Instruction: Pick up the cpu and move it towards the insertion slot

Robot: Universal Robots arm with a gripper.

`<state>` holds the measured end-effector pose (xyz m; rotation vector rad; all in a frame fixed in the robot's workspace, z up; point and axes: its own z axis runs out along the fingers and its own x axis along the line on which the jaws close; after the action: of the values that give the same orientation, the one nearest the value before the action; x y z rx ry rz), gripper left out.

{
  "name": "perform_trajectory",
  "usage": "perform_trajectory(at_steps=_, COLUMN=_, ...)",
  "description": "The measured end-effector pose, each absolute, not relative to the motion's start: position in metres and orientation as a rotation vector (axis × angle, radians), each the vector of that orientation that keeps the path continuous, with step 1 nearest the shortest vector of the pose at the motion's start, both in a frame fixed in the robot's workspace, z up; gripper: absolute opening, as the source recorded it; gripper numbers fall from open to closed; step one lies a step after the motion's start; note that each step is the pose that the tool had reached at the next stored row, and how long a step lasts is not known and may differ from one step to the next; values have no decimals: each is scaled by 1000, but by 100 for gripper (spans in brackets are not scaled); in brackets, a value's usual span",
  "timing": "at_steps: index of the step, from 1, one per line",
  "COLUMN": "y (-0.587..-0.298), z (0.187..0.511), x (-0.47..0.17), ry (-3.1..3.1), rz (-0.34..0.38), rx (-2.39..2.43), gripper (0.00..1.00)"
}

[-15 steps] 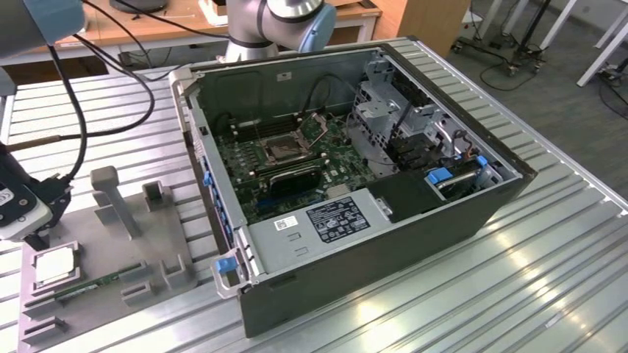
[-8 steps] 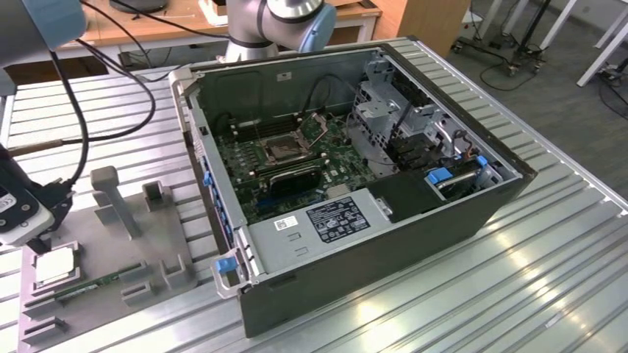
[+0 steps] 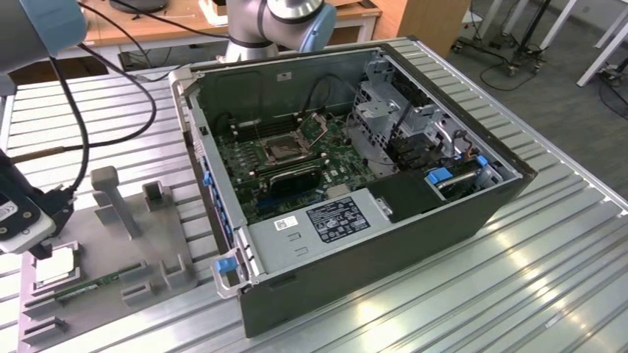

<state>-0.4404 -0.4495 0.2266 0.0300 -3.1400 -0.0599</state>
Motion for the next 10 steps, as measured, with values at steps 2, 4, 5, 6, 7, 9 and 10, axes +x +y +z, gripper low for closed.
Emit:
perform_trajectory(at_steps=2, y=-452, z=226, x=-440, ry=-3140, rz=-60, rx=30, gripper=11)
perform_trajectory(at_steps=4, y=-454, z=225, x=-440, ry=-3140, rz=-60, rx=30, gripper=11)
perform_trajectory(at_steps=5, y=-454, z=225, x=-440, ry=-3140, rz=-60, rx=30, gripper=11)
perform_trajectory(at_steps=6, y=-455, z=224, x=-440, ry=-3140, rz=-60, rx=30, gripper=11)
perform_trajectory(at_steps=7, y=-456, z=223, x=-440, ry=-3140, rz=-60, rx=30, gripper=11)
perform_trajectory(at_steps=9, y=-456, z=222, x=-440, ry=-3140, rz=-60, rx=30, gripper=11)
perform_trajectory(at_steps=10, y=-457, z=221, x=-440, ry=-3140, rz=-60, rx=30, gripper=11)
